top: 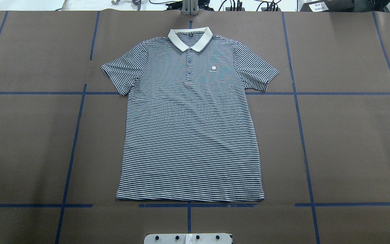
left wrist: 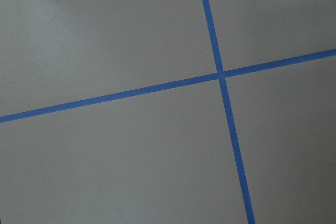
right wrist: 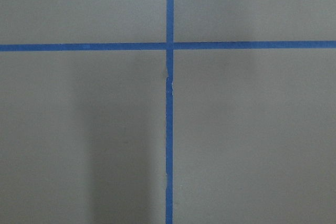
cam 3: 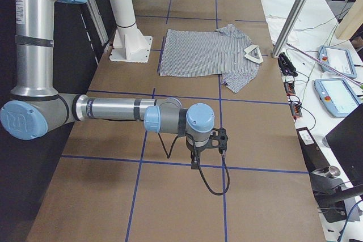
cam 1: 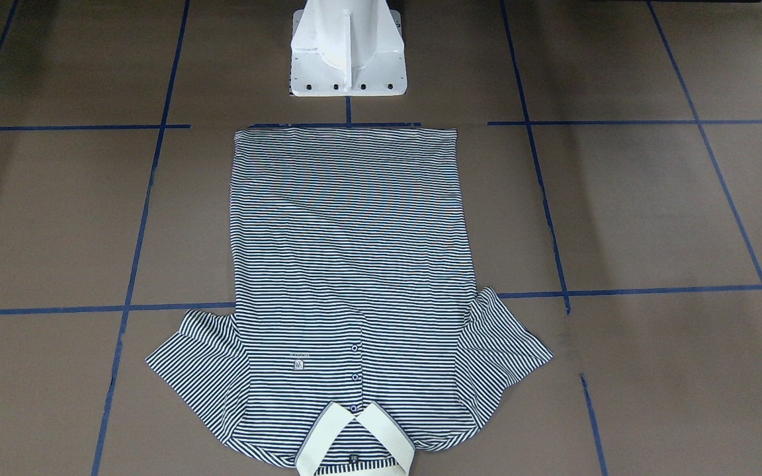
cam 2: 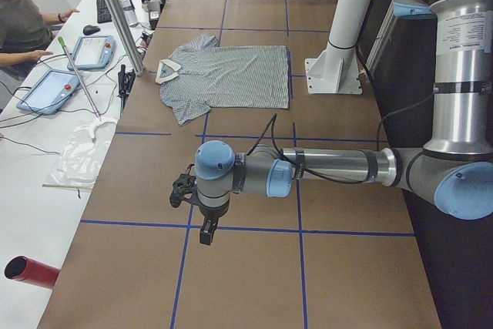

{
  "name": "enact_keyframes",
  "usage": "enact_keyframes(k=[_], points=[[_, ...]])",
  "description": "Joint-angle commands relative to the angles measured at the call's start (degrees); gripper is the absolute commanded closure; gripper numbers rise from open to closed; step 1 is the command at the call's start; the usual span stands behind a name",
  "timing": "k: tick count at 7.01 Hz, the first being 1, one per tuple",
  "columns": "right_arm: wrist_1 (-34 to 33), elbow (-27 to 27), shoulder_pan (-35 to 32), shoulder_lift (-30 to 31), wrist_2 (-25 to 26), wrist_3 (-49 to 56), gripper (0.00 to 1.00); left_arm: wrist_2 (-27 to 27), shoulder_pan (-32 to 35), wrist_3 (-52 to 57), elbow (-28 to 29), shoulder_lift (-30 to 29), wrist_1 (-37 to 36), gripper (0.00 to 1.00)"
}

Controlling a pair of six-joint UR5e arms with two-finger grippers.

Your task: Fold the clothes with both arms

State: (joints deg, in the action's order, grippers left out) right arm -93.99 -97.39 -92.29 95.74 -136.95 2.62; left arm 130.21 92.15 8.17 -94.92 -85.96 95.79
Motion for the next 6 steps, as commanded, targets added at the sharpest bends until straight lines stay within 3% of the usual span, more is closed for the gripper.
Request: enact_keyframes(k=[1,4,6], points=[[0.13,0.62,0.00,0.15,0.45,0.02,0.00,0.04,-0.04,0.09,-0.09,0.01,0.01,0.00],[1.61,0.01,3.05,-4.75,0.54,-0.68,0.00,0.22,-0.13,-0.26,-3.85,-2.09,0.18,0.00],[2.93,2.63,5.69,-11.17,-1.03,-0.95,0.00,5.04,-0.57,-0.52,-0.30,-4.82,7.42,0.00]])
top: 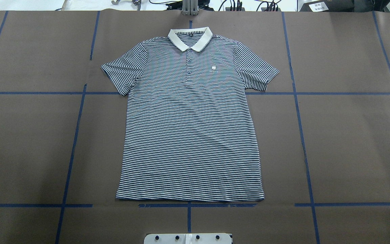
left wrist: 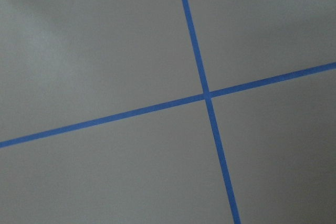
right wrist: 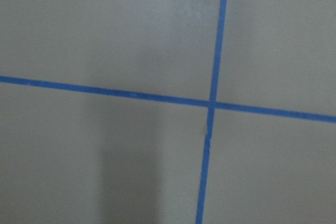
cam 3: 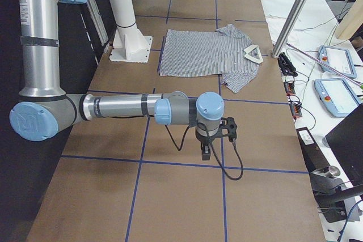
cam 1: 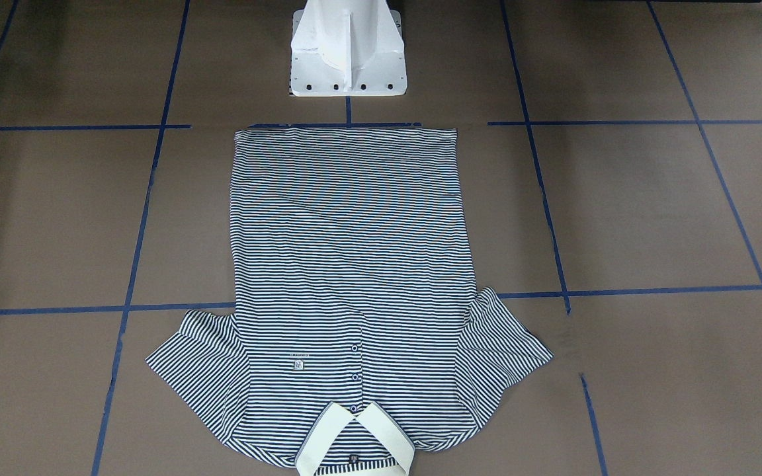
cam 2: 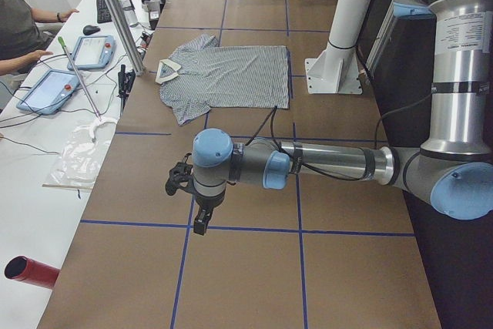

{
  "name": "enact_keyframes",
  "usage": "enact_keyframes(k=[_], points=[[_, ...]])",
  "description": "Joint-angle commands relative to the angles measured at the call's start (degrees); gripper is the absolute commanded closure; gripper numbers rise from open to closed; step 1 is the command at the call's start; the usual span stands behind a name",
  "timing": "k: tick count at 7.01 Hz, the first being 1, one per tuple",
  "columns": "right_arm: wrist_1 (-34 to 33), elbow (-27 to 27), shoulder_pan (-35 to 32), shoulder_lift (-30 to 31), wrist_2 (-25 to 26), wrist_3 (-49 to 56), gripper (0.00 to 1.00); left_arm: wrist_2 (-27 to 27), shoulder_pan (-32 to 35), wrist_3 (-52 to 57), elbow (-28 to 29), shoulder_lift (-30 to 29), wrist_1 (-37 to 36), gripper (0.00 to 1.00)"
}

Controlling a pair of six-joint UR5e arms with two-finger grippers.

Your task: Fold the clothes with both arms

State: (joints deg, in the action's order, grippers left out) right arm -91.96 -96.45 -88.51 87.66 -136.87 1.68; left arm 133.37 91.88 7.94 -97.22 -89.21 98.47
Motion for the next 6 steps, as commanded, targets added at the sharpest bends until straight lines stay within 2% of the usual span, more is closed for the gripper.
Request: enact_keyframes(k=[1,2,3,4,5,6], points=[[9.60,6.14,4.46,-3.98,-4.69,-0.62,0.00,1.90,-0.38,-0.56,2.21,-0.97,8.63,0.00],[17.09,10.45,8.58,-6.52,-4.38,-7.85,0.00,1.20,-0.64,-0.56,2.47,-1.22,8.75,0.00],[18.99,15.10,11.75,-13.07,-4.81,-17.93,0.00,1.46,-0.73,-0.73,2.13,-2.88,10.32,0.00],[19.09,16.63,17.00,-18.61,-4.21,-23.60,0.00,1.37,-0.73,-0.82,3.95,-4.81,11.03,0.00],[19.18,17.95,21.58,-23.63,0.93,-29.66,0.00,1.28,-0.82,-0.82,4.06,-4.83,11.04,0.00],[22.66,17.79,26.85,-25.68,8.12,-39.29,0.00,1.37,-0.91,-1.00,3.88,-4.74,11.13,0.00]])
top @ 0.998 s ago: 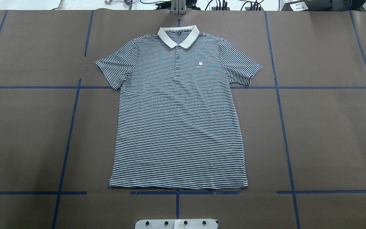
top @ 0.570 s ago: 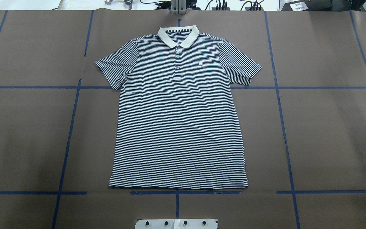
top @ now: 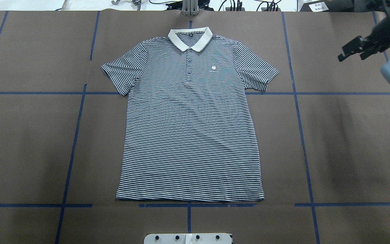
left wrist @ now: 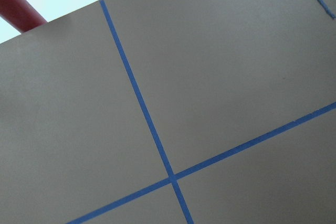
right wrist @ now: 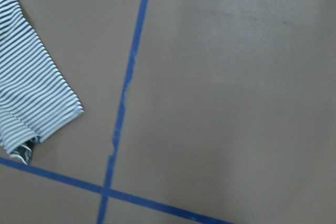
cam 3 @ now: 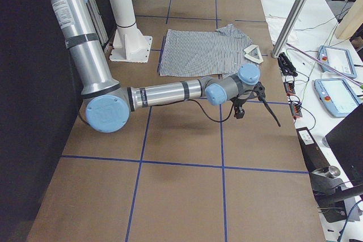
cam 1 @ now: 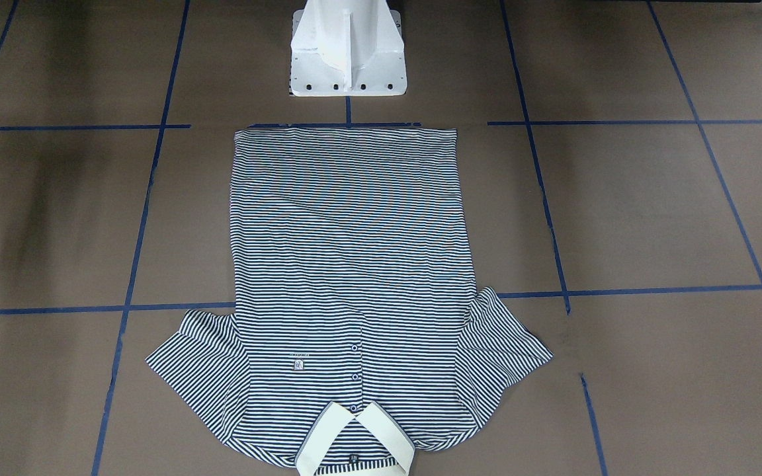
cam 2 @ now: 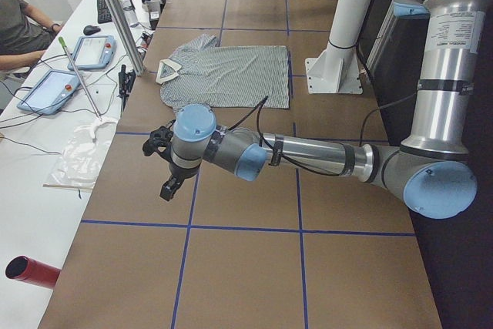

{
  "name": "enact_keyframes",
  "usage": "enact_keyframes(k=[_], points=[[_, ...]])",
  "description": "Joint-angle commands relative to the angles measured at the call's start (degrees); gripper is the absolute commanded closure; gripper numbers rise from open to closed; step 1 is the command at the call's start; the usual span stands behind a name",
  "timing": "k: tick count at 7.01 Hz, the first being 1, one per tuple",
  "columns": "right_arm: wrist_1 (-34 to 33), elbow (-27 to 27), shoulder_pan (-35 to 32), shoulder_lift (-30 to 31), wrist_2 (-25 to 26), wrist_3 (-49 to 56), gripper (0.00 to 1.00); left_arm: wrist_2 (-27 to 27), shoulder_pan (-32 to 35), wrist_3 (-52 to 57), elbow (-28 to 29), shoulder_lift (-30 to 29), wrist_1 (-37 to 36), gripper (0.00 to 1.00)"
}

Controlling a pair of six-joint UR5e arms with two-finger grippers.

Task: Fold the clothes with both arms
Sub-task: 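Reach the right gripper down to the sleeve nearest it and grasp it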

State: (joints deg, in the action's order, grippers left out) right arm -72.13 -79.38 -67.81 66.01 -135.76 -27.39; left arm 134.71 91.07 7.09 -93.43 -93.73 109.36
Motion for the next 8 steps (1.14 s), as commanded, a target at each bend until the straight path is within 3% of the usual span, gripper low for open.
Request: enact_keyframes(k=[1,3,5,8], points=[[11.66,2.02,10.72,-3.87,12.83,-19.45,0.00,0.29,-0.10,-0.15,0.27,-0.14,0.41,0.00],[14.30,6.14,15.42,-5.35,18.13,-22.09,0.00,0.47,-0.10,-0.24,0.45,-0.31,0.41,0.00],[14.13,11.41,15.96,-9.20,20.17,-21.57,0.00,0.56,-0.10,-0.15,0.53,-0.31,0.41,0.00],[14.13,15.12,15.96,-11.51,20.36,-21.48,0.02,0.56,-0.10,-0.15,0.53,-0.22,0.41,0.00]])
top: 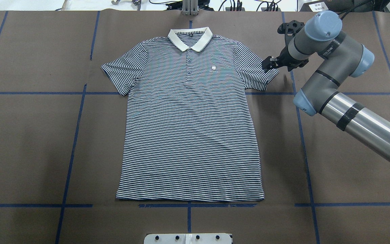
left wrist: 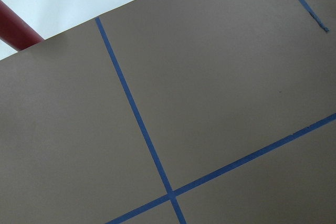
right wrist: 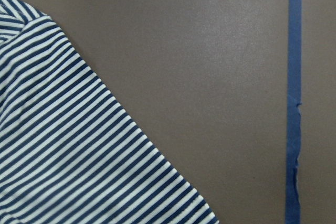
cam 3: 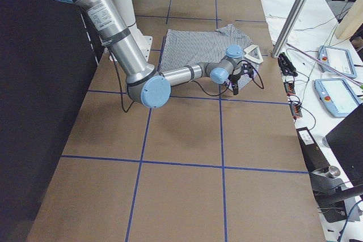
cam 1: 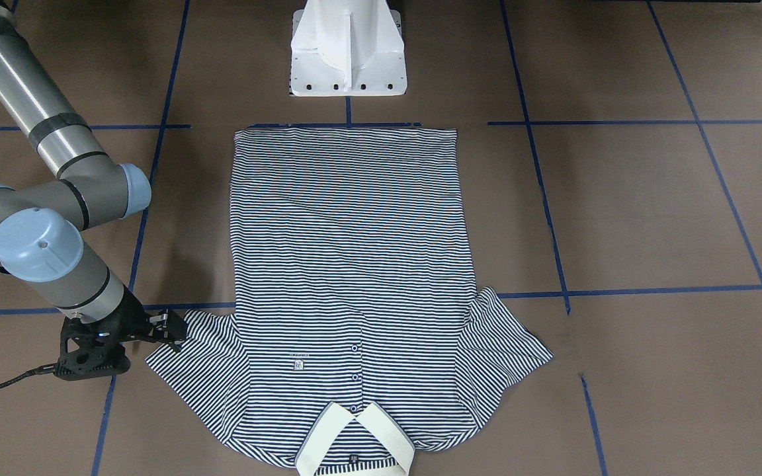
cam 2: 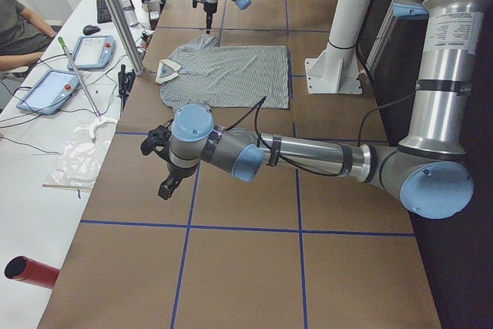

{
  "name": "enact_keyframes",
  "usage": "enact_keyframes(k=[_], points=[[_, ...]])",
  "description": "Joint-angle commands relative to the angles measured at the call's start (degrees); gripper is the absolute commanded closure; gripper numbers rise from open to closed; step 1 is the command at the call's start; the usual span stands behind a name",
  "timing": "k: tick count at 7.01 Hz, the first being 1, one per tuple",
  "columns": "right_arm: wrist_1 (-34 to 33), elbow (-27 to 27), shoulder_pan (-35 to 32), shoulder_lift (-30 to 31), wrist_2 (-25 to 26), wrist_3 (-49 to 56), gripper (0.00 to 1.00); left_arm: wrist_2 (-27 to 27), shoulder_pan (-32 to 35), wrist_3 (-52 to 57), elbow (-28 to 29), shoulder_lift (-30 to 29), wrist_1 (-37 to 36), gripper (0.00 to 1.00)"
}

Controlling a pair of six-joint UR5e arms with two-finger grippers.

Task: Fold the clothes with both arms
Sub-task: 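Reach the right gripper down to the sleeve nearest it and grasp it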

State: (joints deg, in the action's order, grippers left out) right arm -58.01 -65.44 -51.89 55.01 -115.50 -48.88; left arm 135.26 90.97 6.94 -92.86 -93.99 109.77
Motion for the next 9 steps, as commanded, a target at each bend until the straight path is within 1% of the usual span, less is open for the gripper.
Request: enact_keyframes(k=[1,2,3,4,5,7,8,9], points=[[-0.09,1.63,0.21,-0.51,0.18,0.02,0.02,0.09,0.00,0.00,0.05,0.04,0.00,0.00],[0.00,2.33,0.56,-0.60,0.45,0.02,0.02,0.09,0.00,0.00,0.05,0.04,0.00,0.00],[0.00,2.34,0.56,-0.86,0.45,0.02,0.07,0.09,0.00,0.09,0.05,0.04,0.00,0.00],[-0.09,2.34,0.56,-0.87,0.45,0.10,0.20,0.09,0.00,0.09,0.05,0.04,-0.09,0.00],[-0.18,2.42,0.56,-1.13,0.27,1.06,0.44,0.09,0.00,0.09,0.05,0.04,-0.09,0.00],[-0.26,2.43,0.47,-1.22,0.18,2.38,0.86,0.09,0.00,0.09,-0.13,0.12,-0.09,0.00],[-0.35,2.43,0.38,-1.39,0.10,2.56,1.00,0.09,0.00,0.00,-0.30,0.12,-0.09,0.00],[-0.27,2.25,-0.05,-1.91,-0.16,2.48,1.00,0.09,0.00,0.09,-0.39,0.04,-0.09,0.00]])
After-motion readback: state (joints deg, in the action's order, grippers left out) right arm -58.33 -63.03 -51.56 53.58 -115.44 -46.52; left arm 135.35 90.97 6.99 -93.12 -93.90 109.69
